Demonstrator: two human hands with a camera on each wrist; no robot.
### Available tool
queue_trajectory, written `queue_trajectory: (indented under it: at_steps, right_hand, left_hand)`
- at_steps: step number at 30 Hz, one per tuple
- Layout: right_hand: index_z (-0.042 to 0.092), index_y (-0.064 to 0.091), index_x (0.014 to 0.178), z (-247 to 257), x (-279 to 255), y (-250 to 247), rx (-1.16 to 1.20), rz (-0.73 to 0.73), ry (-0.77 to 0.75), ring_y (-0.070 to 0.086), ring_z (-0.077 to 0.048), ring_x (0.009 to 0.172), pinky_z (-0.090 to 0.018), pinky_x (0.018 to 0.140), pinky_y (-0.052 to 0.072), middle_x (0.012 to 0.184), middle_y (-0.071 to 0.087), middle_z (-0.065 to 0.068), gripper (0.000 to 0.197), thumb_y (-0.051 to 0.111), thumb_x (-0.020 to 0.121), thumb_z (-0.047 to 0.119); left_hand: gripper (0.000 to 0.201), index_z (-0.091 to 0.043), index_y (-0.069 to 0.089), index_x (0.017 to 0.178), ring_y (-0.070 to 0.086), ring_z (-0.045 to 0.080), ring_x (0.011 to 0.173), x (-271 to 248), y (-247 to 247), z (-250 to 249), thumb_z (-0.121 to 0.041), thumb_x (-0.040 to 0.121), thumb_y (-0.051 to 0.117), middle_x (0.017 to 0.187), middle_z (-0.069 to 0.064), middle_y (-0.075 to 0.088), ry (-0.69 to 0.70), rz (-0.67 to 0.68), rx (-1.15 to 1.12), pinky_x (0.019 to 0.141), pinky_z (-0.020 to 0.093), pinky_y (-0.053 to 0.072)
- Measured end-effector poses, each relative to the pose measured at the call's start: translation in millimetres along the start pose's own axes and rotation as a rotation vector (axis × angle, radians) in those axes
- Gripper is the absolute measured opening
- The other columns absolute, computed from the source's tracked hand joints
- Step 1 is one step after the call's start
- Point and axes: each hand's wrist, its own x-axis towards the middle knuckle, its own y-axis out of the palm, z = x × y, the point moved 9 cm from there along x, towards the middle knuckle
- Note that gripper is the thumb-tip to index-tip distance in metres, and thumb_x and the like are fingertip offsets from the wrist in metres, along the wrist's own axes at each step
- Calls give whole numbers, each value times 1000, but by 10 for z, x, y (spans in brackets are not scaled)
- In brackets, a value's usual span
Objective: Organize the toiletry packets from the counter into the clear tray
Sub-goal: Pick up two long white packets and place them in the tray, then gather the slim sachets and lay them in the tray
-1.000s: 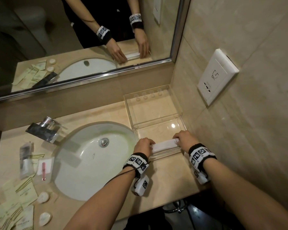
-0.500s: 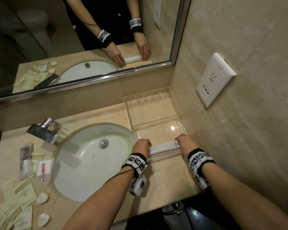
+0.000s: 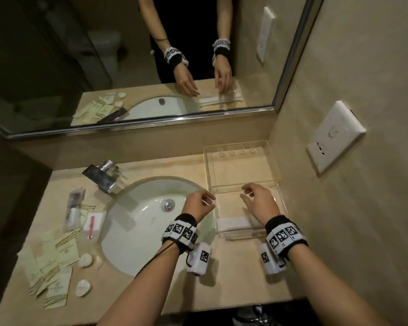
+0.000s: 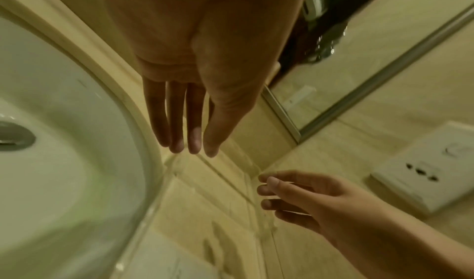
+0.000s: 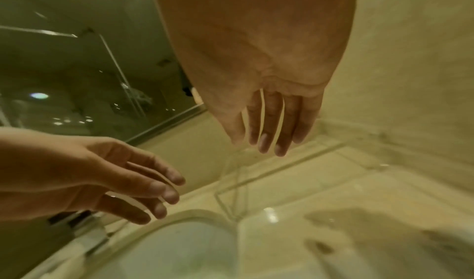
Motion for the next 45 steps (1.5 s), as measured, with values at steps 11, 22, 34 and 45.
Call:
queue_trajectory:
  at_steps: [11, 22, 34, 45]
  right_hand:
    - [17, 66, 111, 2123, -74, 1194, 93, 256, -437, 59, -11, 87, -21, 78, 42, 104, 64, 2, 21, 62, 92, 25]
    - [16, 67, 102, 3422, -716, 2509, 32, 542, -610, 64, -14, 84, -21, 73, 46, 102, 67, 0, 17, 65, 90, 27]
    - [13, 64, 97, 4042, -1104, 4108, -7, 755, -358, 66, -20, 80, -31, 79, 55, 90, 68, -2, 17, 73, 84, 19]
    - [14, 52, 101, 3989, -1204, 4852, -92, 675, -37, 64, -24, 88, -43, 85, 53, 94, 66, -5, 45, 83, 72, 31]
  left_hand:
    - [16, -23, 68, 78, 69, 21, 78, -1219, -1550, 1255, -7, 75, 67, 84, 6, 74, -298, -402, -119, 77, 33, 56]
    - [12, -15, 71, 83, 67, 15, 72, -2360, -2400, 2531, -6, 76, 69, 76, 0, 71, -520, -636, -230, 72, 28, 56]
    - [19, -14, 62, 90, 65, 22, 89, -2747, -3026, 4034, -16, 76, 75, 90, 6, 70, -772, -690, -330, 82, 29, 52]
    - [56, -11, 49, 104, 57, 29, 105, -2548, -3134, 4574, -24, 64, 86, 108, 12, 61, -867, -702, -300, 92, 39, 49]
